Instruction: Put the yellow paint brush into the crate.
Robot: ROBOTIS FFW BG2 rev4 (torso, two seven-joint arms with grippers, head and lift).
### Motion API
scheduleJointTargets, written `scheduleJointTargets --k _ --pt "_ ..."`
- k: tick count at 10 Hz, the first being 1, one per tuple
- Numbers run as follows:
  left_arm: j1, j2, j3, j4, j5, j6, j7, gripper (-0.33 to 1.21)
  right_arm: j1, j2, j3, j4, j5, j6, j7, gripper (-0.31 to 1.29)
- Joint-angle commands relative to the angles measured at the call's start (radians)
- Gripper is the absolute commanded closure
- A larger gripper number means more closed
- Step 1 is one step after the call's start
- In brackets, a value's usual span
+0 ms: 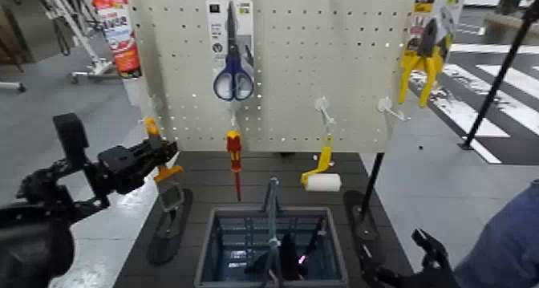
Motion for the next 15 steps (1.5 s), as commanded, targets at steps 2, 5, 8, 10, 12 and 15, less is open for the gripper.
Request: scheduleJointTargets --k 2,5,8,10,12,15 --pt "0.051 -0.027 0.035 -0.124 0.000 0.060 -0.012 1.11 0.004 0.000 -0.003 -0.002 0.000 0.000 0.000 0.15" --pt "0.058 -0.040 0.024 -0.160 0.014 0.080 -0.016 1.11 0.007 -0.002 -0.003 -0.005 0.000 0.000 -0.002 0.15" --pt "0.061 -0.054 -0.032 -0.143 0.106 0.081 -0.015 1.11 0.005 0.001 -0.001 -0.004 0.000 0.002 -0.002 0.15" --pt "0.061 -0.055 -0.065 -0.121 0.155 0.078 -0.015 1.11 0.004 0.001 -0.001 -0.004 0.002 0.003 -0.002 0.15" --pt "0.058 -0.060 -0.104 -0.080 0.213 0.064 -0.012 1.11 0.002 0.001 0.000 -0.002 0.000 0.003 -0.002 0.15" --pt "0.054 -0.063 -0.169 -0.011 0.273 0.048 -0.012 1.11 0.001 0.003 0.000 -0.001 0.000 0.003 -0.002 0.15"
